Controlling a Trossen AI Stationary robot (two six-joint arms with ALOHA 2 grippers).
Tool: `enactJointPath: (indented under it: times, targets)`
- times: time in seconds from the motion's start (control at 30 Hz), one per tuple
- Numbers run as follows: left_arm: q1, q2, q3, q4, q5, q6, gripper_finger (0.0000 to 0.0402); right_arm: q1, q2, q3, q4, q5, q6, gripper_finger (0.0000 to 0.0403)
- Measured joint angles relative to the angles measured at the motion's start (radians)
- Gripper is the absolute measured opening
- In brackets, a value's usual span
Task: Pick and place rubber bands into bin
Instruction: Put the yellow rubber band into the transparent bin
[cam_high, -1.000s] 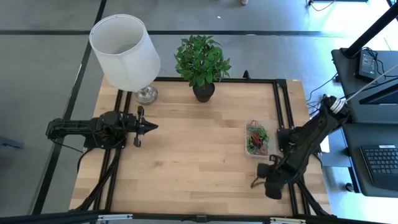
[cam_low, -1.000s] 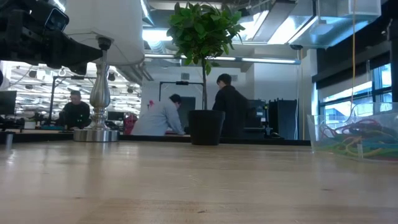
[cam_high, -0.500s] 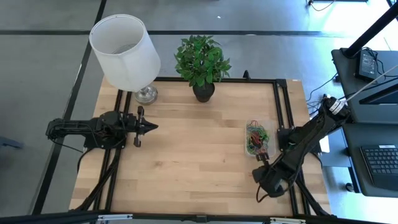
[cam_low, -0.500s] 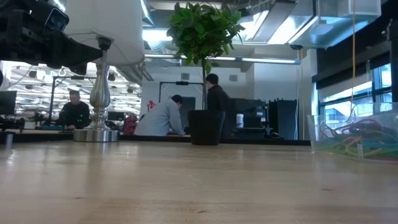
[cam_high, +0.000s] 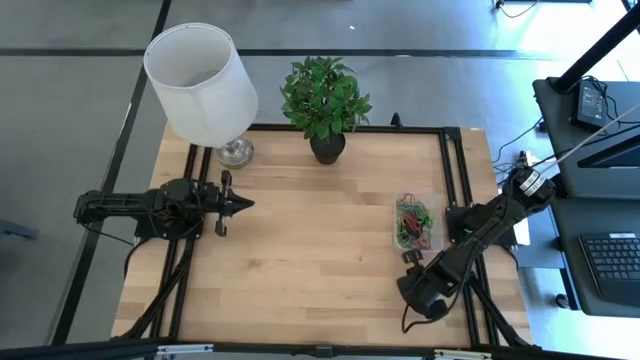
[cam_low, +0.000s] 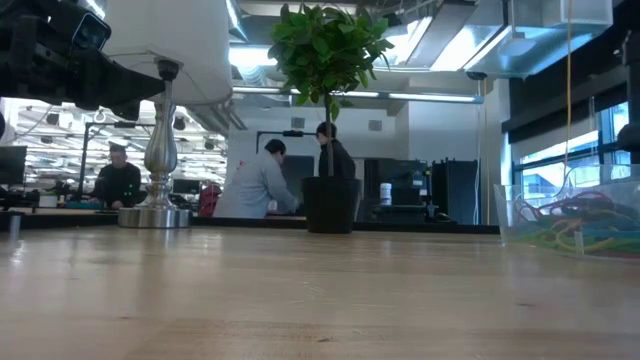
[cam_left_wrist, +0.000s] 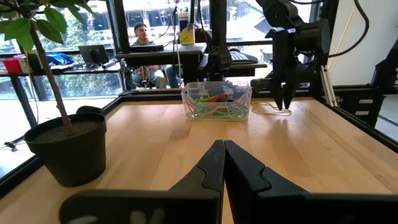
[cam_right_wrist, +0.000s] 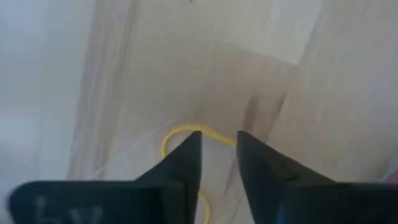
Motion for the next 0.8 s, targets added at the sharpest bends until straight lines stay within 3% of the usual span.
enactJointPath:
  times: [0.2, 0.47, 0.67, 0.8]
  targets:
    - [0.000, 0.000, 0.000, 0.000, 0.000, 0.000, 0.0006, 0.000, 0.003, 0.006, 0.022, -0.084, -0.047, 0.0180]
    - [0.000, 0.000, 0.000, 0.000, 0.000, 0.000, 0.0006, 0.020, 0.020, 0.006, 0.055, -0.108, -0.324, 0.0282]
    - [0.000, 0.000, 0.000, 0.000, 0.000, 0.000, 0.0006, 0.066, 0.107, 0.011, 0.087, -0.078, -0.518, 0.0306]
    - [0.000, 0.000, 0.000, 0.000, 0.000, 0.000, 0.0006, 0.092, 0.148, 0.020, 0.044, -0.006, -0.514, 0.0307]
